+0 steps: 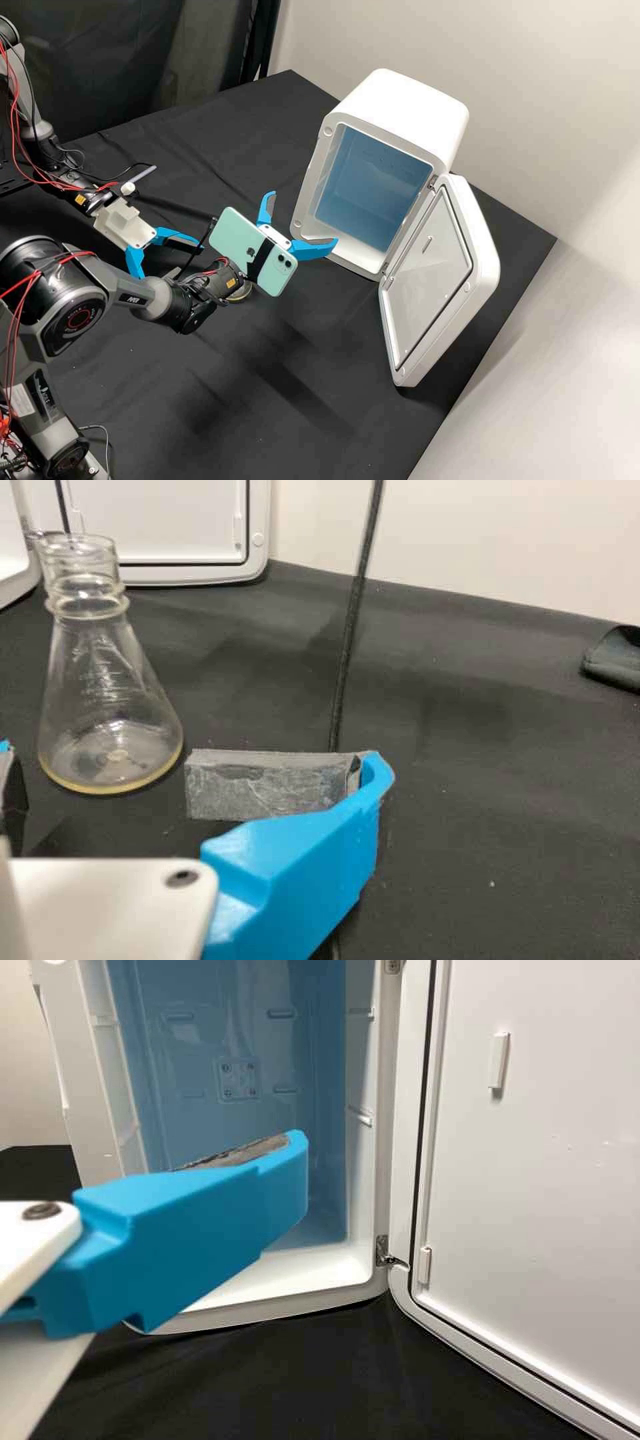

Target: Place the flask in the incubator

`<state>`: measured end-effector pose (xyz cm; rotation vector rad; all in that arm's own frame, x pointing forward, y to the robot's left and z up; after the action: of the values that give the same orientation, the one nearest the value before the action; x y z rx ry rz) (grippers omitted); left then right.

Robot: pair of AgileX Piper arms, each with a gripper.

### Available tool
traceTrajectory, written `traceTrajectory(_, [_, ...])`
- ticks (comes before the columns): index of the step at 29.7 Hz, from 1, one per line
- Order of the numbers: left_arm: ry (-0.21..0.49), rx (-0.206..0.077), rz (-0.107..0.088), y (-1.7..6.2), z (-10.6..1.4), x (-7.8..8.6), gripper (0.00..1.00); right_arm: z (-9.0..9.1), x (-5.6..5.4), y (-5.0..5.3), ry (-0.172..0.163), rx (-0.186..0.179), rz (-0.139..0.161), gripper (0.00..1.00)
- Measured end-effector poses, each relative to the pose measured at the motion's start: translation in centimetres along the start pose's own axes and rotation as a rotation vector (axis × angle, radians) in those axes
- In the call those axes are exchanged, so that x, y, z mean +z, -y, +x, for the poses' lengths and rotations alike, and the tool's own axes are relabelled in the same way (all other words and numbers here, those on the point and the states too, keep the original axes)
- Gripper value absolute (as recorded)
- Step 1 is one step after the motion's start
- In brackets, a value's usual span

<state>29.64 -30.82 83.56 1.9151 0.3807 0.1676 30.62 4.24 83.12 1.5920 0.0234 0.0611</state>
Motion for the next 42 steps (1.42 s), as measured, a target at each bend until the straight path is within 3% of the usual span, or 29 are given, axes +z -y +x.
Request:
traceTrajectory(5, [-0.008,-0.001,-0.004,-0.08,-0.1,-0.3,1.0,0.0,0.0,0.0,0.0,0.0,0.0,1.0])
traceTrajectory(8, [-0.011,-0.001,-0.02,-0.17,-0.1,-0.6,1.0,0.0,0.0,0.0,0.0,0.0,0.0,1.0])
traceTrajectory(16, [-0.025,0.003,-0.026,-0.64,-0.4,-1.0,1.0,0.0,0.0,0.0,0.0,0.0,0.0,1.0])
traceTrajectory(24, [0.004,0.008,0.0,-1.07,-0.6,-0.7,1.0,0.0,0.0,0.0,0.0,0.0,0.0,1.0])
traceTrajectory(42, [0.01,0.02,0.0,-1.44,-0.7,-0.6,1.0,0.0,0.0,0.0,0.0,0.0,0.0,1.0])
